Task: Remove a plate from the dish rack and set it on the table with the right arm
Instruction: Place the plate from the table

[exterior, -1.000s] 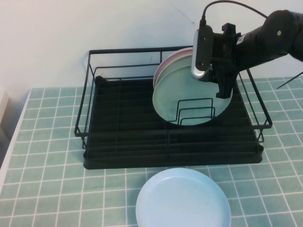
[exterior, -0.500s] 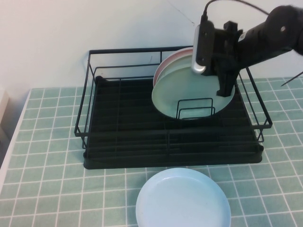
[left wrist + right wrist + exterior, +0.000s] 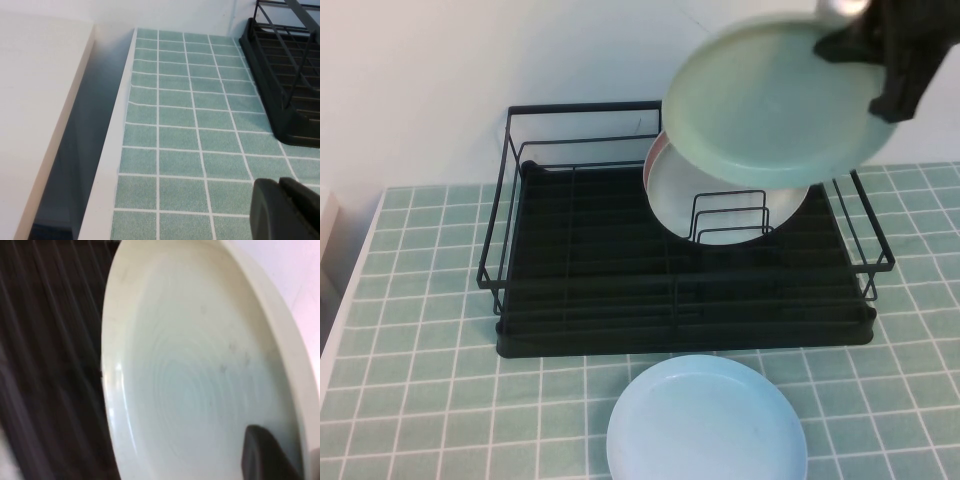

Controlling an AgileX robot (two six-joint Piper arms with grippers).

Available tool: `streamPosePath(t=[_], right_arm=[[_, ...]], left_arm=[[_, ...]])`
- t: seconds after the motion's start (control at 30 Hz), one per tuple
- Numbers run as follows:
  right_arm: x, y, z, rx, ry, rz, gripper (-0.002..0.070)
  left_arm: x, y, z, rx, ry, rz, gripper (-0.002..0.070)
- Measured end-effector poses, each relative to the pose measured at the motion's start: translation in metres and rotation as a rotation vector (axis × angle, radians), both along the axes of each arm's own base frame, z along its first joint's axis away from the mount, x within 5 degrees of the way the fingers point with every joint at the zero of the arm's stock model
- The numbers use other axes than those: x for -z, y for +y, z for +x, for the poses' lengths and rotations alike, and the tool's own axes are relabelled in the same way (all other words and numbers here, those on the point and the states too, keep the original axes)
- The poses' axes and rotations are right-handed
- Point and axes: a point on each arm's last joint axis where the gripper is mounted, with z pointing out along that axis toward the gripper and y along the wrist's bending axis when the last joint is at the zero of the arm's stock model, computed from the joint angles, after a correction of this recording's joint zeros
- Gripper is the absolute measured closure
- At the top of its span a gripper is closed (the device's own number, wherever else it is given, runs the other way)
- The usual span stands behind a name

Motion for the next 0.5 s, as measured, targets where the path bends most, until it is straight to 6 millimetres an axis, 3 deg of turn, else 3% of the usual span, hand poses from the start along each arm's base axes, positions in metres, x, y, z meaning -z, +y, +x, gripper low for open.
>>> streamPosePath(t=[0.13, 0.23, 0.4, 0.5], right_arm=[[-0.025, -0.011, -0.039, 0.147, 0.184, 0.189, 0.057], [-0.02, -0.016, -0.062, 0.263, 0.412, 0.25, 0.057], [0.03, -0.014, -0.095, 0.343, 0.761, 0.352, 0.0571], [0.071, -0.01, -0.116, 0.359, 0.915, 0.49, 0.0571]], left_arm=[[0.0, 0.0, 0.0, 0.0, 0.0, 0.0, 0.0678], [0.0, 0.0, 0.0, 0.0, 0.0, 0.0, 0.0678], [0.0, 0.0, 0.0, 0.0, 0.0, 0.0, 0.0678], [0.0, 0.0, 0.0, 0.0, 0.0, 0.0, 0.0678]])
